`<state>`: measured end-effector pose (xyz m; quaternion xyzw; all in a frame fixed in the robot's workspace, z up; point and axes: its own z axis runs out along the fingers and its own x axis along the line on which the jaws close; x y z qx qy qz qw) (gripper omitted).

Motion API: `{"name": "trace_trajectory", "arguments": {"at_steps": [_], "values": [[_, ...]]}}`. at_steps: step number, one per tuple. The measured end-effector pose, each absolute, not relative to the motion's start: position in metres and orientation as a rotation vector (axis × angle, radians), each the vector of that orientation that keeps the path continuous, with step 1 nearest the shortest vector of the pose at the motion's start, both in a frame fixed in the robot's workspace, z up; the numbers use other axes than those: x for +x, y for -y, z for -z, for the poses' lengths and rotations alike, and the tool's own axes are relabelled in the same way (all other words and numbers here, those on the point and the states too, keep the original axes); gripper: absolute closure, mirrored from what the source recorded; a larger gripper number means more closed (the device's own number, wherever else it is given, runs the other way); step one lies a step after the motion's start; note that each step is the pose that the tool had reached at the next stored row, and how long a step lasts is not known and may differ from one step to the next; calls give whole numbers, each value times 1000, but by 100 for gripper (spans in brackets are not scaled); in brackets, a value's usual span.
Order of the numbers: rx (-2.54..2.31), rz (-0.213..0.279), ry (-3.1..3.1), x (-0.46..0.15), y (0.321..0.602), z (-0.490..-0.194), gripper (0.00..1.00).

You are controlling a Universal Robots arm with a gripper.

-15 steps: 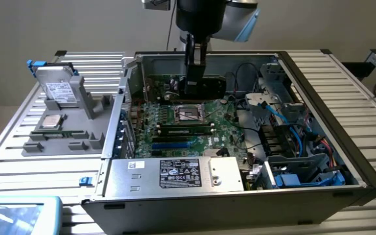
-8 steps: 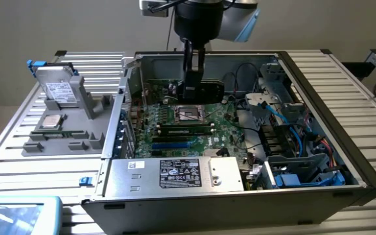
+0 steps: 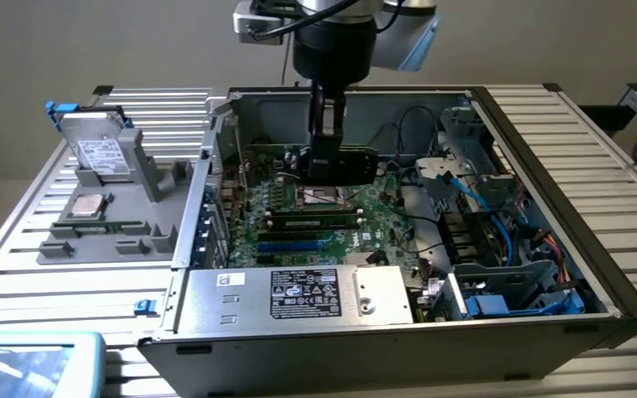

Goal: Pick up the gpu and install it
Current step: 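Insert the gpu into the slot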

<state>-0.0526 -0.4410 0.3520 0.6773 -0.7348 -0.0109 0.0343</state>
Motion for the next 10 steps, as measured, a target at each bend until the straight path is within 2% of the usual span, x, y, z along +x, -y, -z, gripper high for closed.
{"name": "trace_trajectory", "arguments": {"at_steps": [10], "values": [[2092,57,2269,-57,451,-337,72]]}}
